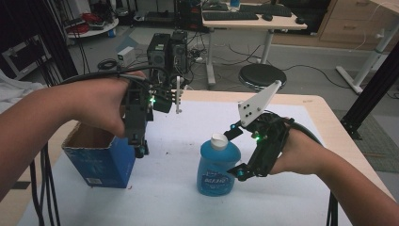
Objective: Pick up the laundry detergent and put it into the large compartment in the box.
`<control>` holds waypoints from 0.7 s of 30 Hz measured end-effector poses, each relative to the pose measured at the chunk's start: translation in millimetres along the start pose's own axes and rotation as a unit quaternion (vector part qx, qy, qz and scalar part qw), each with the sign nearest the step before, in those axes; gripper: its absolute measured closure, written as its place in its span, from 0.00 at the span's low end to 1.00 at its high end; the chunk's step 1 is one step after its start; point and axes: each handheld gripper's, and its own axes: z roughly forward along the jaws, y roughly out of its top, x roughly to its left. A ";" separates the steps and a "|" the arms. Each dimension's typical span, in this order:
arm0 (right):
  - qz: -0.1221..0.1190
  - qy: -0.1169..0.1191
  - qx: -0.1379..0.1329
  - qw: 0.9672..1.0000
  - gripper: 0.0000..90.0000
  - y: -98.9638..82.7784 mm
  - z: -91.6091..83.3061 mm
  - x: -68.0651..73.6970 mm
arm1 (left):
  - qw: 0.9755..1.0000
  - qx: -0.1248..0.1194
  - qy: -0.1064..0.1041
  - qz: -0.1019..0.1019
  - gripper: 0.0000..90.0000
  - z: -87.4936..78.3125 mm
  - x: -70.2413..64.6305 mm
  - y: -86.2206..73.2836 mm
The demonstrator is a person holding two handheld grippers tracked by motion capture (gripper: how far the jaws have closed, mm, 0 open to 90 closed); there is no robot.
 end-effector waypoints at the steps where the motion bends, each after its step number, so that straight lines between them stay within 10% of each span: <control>1: -0.001 -0.002 0.004 1.000 0.02 0.0 -0.7 0.2 | 1.000 0.001 0.000 -0.001 0.02 -0.1 0.2 0.1; 13: -0.002 -0.026 0.073 0.997 0.01 2.0 -27.5 8.9 | 1.000 0.003 -0.003 -0.001 0.02 -0.9 6.8 1.8; 21: 0.006 -0.014 0.175 0.984 0.01 18.8 -61.2 28.3 | 1.000 0.004 -0.005 -0.004 0.02 -5.3 22.3 10.4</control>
